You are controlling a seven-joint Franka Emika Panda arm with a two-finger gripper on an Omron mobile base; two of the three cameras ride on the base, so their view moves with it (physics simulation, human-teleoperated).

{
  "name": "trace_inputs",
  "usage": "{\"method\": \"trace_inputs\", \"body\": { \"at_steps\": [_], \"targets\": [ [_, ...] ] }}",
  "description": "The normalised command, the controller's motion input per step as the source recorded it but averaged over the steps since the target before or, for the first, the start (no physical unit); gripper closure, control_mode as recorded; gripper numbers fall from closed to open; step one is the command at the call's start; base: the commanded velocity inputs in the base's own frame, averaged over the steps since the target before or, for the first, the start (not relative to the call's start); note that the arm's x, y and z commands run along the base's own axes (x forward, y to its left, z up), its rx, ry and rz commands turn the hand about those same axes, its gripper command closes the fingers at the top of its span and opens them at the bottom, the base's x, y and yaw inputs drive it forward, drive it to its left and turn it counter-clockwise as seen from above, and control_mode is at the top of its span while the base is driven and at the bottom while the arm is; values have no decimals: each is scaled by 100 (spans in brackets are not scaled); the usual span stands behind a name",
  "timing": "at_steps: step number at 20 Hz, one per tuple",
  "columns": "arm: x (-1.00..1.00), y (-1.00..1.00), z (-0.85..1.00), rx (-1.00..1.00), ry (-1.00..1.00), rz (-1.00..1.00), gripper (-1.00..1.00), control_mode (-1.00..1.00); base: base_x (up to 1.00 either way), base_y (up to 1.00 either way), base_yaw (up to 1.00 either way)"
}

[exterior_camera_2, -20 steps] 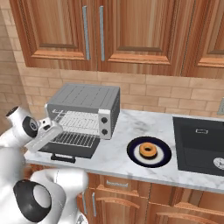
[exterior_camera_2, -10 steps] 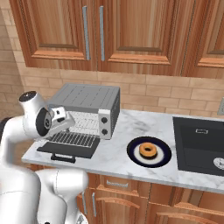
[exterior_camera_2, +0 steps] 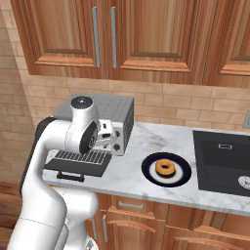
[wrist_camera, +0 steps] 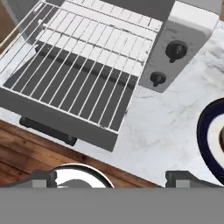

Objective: Pick up the bagel from the plate, place it on the toaster oven rack, close the door, and set the timer.

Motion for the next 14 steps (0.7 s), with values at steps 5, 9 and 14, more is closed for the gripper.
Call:
{"method": "trace_inputs", "body": {
  "at_steps": [5,9,14],
  "targets": [
    [21,-85,0,10,10,-13,-100,-100,0,0,0],
    [17,-64,0,3,11,-10,-100,-100,0,0,0],
    [15,-48,-6,0,13,-12,-100,-100,0,0,0]
  ]
}}
